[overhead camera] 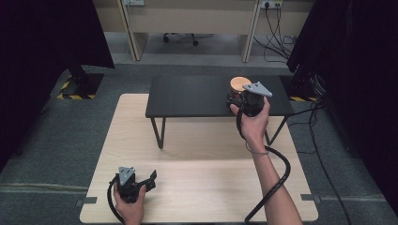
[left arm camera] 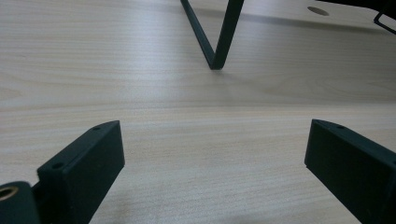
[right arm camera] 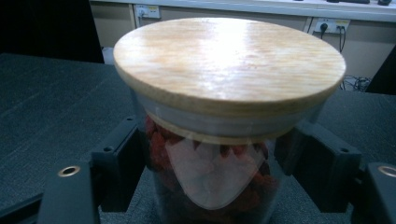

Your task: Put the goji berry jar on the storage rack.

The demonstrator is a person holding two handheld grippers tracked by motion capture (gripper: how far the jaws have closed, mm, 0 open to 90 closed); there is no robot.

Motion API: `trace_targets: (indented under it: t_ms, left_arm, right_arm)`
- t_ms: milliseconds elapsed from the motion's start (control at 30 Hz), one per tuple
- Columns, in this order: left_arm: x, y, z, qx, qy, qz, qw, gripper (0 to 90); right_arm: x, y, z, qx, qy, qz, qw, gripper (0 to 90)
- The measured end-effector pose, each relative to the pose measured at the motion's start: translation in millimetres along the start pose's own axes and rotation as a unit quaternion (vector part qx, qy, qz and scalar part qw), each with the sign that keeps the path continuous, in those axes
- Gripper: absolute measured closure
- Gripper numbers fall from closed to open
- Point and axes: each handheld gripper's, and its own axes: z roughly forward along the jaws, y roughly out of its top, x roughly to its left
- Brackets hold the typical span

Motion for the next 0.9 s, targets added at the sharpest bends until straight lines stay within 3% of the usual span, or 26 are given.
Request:
trace_targets:
  t_ms: [267, 533, 900]
  left_arm:
    - [-0.1, -0.1, 0.0, 0.000, 0.000, 0.000, 1.0000, 3.9]
    - [-0.3, -0.2, -0.2, -0.001, 0.000, 0.001, 1.0000, 4.0]
    - [-0.6, -0.2, 0.0, 0.000, -0.001, 0.002, 1.0000, 4.0]
  right_arm:
    - [2.9, -2.3, -6.5, -0.011, 0.000, -0.002, 0.9999, 1.5]
    - [0.2, -10.7, -30.6, -0.036, 0.011, 0.000, 0.9993, 1.1]
    - [-4.1, -35.0, -66.5, -0.037, 0.016, -0.006, 0.9992, 0.9]
